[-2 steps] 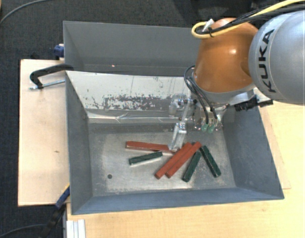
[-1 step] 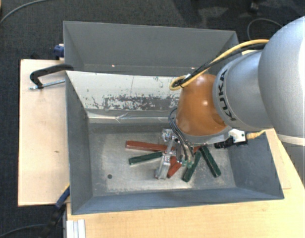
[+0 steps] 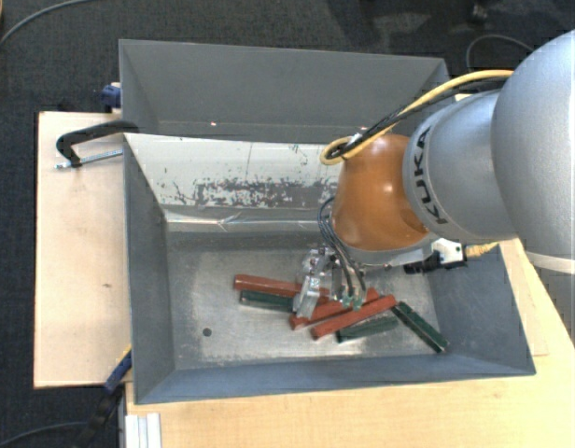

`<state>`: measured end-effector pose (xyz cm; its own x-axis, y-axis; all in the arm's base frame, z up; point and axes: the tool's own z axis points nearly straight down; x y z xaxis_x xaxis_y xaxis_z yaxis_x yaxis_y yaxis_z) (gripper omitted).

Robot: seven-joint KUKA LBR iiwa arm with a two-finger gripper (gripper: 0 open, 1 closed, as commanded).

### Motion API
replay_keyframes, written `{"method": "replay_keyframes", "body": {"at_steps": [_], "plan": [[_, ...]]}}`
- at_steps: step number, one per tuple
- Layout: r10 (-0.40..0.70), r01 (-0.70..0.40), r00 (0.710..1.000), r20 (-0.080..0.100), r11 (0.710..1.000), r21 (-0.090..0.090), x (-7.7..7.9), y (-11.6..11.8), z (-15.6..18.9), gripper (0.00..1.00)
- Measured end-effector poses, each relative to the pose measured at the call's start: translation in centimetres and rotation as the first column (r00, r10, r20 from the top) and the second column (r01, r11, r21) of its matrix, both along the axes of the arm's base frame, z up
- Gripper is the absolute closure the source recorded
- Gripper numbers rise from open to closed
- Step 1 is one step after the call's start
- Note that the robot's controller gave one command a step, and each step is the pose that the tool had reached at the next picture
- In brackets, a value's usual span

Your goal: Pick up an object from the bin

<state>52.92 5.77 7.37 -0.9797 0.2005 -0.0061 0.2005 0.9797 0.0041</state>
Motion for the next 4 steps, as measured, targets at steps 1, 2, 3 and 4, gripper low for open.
{"method": "replay_keyframes", "body": {"at_steps": [1,2,3,4], "plan": [[0.011,-0.011,1.0,0.004,1.0,-0.004,1.0,-3.9,5.9,1.0],[0.014,-0.014,1.0,-0.003,1.0,-0.002,0.8,-3.7,5.5,0.0],[0.314,-0.314,0.949,-0.003,0.949,-0.002,4.3,-1.8,-0.4,0.0],[0.424,-0.424,0.906,-0.004,0.906,0.002,1.1,9.0,-0.3,0.0]]}}
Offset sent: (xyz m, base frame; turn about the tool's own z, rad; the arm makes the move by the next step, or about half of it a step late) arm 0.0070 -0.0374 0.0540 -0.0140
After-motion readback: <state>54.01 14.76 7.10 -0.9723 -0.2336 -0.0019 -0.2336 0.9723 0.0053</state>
